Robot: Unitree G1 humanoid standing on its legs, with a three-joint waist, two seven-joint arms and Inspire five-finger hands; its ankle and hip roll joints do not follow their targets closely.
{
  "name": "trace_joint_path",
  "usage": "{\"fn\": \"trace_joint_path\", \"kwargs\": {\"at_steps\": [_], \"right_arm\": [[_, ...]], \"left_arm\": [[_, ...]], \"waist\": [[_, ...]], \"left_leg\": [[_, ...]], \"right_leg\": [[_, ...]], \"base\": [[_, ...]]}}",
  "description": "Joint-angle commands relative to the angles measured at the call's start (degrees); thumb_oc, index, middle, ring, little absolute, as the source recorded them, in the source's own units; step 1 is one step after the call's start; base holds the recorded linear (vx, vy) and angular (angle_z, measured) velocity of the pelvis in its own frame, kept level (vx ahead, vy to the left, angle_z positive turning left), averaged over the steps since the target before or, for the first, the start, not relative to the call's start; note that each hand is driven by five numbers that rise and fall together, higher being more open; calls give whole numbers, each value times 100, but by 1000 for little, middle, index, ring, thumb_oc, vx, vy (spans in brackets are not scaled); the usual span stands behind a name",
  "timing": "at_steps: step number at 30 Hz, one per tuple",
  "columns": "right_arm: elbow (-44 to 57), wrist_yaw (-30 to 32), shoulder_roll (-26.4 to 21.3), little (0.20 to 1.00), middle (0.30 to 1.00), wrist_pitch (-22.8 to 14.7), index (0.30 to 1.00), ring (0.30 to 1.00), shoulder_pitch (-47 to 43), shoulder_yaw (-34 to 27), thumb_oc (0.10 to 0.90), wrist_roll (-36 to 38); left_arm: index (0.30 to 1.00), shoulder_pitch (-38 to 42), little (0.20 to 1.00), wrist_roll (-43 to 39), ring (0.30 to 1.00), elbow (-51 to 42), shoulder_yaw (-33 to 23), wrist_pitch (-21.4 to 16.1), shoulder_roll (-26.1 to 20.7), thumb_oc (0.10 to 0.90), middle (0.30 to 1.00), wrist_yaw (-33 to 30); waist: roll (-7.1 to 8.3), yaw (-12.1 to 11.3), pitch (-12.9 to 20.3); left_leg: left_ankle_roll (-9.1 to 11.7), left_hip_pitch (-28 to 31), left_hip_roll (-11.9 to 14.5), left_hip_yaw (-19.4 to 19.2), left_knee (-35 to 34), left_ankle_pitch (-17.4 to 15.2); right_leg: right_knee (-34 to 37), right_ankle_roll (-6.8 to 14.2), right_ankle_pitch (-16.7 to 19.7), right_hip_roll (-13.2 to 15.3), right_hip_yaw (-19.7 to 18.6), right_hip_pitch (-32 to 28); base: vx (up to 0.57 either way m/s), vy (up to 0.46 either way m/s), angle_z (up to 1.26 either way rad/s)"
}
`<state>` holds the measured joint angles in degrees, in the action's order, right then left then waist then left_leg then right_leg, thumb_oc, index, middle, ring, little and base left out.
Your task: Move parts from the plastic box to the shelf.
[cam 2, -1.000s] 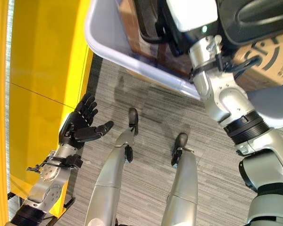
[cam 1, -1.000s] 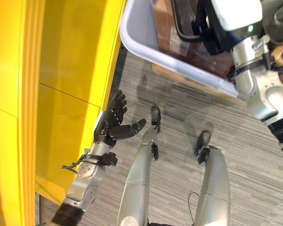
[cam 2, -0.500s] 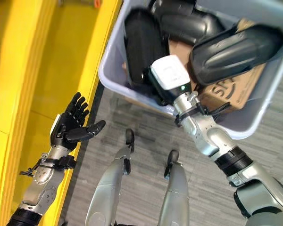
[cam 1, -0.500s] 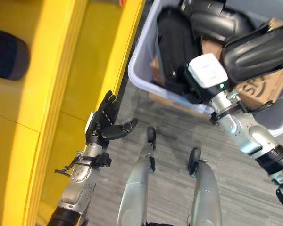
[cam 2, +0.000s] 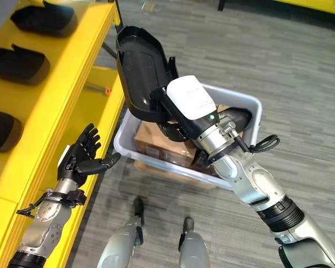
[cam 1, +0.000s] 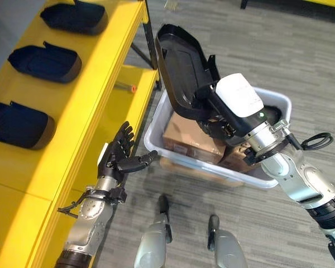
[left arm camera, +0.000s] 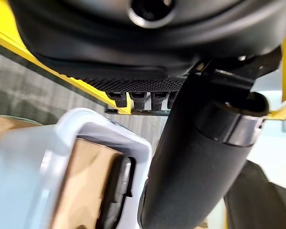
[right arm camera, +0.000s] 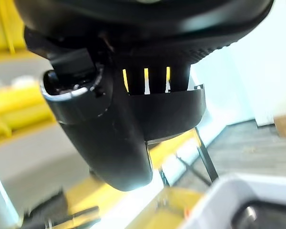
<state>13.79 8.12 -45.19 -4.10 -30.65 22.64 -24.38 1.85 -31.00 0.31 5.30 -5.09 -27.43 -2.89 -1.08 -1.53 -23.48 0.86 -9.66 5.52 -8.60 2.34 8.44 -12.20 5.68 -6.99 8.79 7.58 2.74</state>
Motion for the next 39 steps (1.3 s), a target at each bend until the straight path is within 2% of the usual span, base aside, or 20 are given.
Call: {"fn": "trace_joint_path", "kwargs": {"at_steps": [1, 11, 18, 22, 27, 29, 31, 36, 39], "right_arm": [[431, 297, 258, 300, 300, -352, 300, 300, 22, -407, 400, 352], [602, 202, 381, 300, 300, -456, 300, 300, 687, -548, 400, 381], [547, 379, 432, 300, 300, -541, 300, 300, 844, -595, 400, 353], [584, 392, 439, 300, 300, -538, 300, 300, 1014, -654, 400, 272], [645, 706, 398, 300, 300, -452, 300, 300, 1321, -794, 400, 150], [654, 788, 406, 300, 300, -370, 300, 300, 1400, -819, 400, 170], [649, 926, 372, 300, 300, -282, 300, 300, 1521, -900, 400, 16], [488, 697, 271, 300, 300, -600, 300, 300, 1382, -879, 400, 3], [346, 434, 230, 300, 300, -718, 300, 300, 1113, -824, 400, 4]], "left_arm": [[1000, 51, 1000, 273, 1000, -77, -37, -201, 116, 900, 1000, 232], [1000, -129, 1000, 334, 1000, -65, -20, -113, 205, 900, 1000, 389], [1000, -121, 1000, 367, 1000, -97, -33, -95, 179, 900, 1000, 550], [1000, -133, 1000, 339, 1000, -147, -33, -72, 162, 900, 1000, 657], [1000, -120, 1000, 400, 1000, -280, -9, -15, 25, 900, 1000, 934], [1000, -139, 1000, 386, 1000, -345, 10, 20, -19, 900, 1000, 1080], [1000, 151, 1000, 308, 1000, -377, 293, -54, -32, 900, 1000, 1189], [1000, 216, 1000, 222, 1000, -384, 245, -83, 50, 900, 1000, 756], [1000, -20, 1000, 304, 1000, -420, 38, -162, 67, 900, 1000, 700]], "waist": [[54, 9, 1118], [130, 130, 1530], [158, 155, 1600], [151, 167, 1606], [188, 182, 1520], [178, 181, 1480], [94, 292, 1367], [18, 212, 1197], [-57, 71, 1081]], "left_leg": [[307, 567, 354, 83, 92, -778], [331, 1377, 442, -167, -404, -795], [331, 1548, 439, -229, -523, -824], [310, 1578, 411, -124, -535, -845], [201, 1500, 233, 163, -446, -954], [163, 1442, 182, 298, -322, -1018], [141, 1073, 127, 919, -205, -894], [303, 792, 143, 1402, 16, -696], [445, 610, 323, 1560, 63, -406]], "right_leg": [[94, -32, -10, 115, 248, -55], [699, 164, 269, 169, 284, -708], [902, 252, 404, 221, 293, -830], [858, 238, 352, 181, 216, -873], [736, 217, 219, 102, -57, -905], [606, 172, 140, 40, -160, -868], [97, -97, -251, -363, -661, -694], [-497, -452, -613, -672, -480, -575], [-976, -628, -855, -928, -355, -474]], "base": [[131, -13, 5], [37, 6, -5], [-33, -5, -7], [4, 6, 4], [7, 19, 26], [-23, -96, 50], [-247, -186, 80], [-118, -106, 106], [-68, -118, 38]]}}
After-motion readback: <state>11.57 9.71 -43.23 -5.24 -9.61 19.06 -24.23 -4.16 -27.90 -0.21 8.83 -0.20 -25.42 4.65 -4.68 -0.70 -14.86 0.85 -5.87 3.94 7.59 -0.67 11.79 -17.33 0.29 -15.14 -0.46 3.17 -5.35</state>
